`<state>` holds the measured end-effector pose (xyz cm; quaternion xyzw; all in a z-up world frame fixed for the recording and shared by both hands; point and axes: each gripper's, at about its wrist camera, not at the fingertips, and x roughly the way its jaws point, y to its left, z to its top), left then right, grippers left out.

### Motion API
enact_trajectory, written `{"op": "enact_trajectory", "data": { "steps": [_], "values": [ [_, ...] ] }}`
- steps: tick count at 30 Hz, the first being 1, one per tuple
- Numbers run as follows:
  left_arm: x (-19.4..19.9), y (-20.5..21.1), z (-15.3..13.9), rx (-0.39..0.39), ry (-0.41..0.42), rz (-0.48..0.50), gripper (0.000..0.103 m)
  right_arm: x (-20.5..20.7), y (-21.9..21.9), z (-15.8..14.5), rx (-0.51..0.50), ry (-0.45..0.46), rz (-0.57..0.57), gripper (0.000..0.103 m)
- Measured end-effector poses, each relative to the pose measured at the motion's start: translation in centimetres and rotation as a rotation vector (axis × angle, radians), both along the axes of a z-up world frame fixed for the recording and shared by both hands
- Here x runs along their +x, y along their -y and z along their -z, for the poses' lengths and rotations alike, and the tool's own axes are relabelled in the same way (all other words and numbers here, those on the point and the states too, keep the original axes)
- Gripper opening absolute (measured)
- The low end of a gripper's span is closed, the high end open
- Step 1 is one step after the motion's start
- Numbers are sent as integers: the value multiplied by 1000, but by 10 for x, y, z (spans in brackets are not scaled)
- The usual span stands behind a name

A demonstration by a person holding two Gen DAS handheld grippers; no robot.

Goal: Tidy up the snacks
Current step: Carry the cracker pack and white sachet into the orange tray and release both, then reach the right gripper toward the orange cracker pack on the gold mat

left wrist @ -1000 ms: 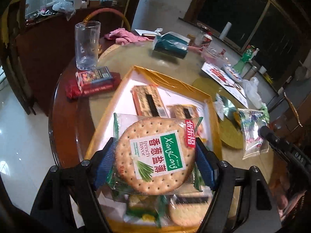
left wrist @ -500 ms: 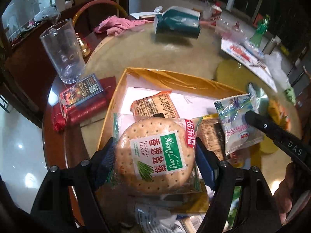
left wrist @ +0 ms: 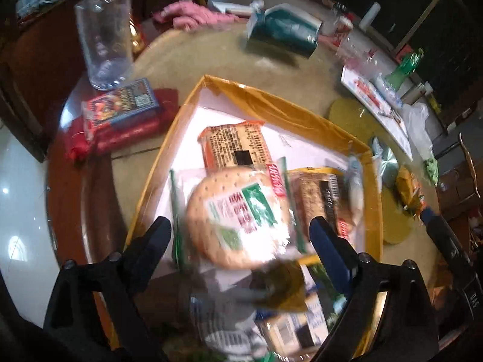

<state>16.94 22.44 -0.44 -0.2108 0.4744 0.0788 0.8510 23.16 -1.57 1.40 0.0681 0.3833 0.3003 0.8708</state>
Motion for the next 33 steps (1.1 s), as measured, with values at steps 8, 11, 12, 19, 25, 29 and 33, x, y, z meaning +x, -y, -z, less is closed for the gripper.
{"op": "enact_trajectory", "data": {
  "steps": [8, 11, 12, 19, 25, 29, 33],
  "values": [
    [-69, 85, -35, 155, 178, 16, 93, -37, 92, 10, 80, -21, 81, 72],
    [-78, 133, -39, 110, 197, 131, 93, -48, 126, 16, 95, -43, 97, 75],
    [-79, 151, -39, 110, 193, 169, 93, -51, 136, 17, 95, -47, 107, 75],
    [-71, 229, -42, 178, 197, 344, 93, -51, 192, 21, 109, -98, 223, 78],
    [-73, 238, -35, 157, 183, 350, 93, -22, 227, 21, 75, -104, 271, 78],
    [-68, 242, -30, 136, 169, 351, 93, 1, 231, 22, -3, -91, 244, 78],
    [-64, 243, -25, 124, 166, 364, 93, 29, 232, 28, -64, -110, 224, 78]
  ]
}}
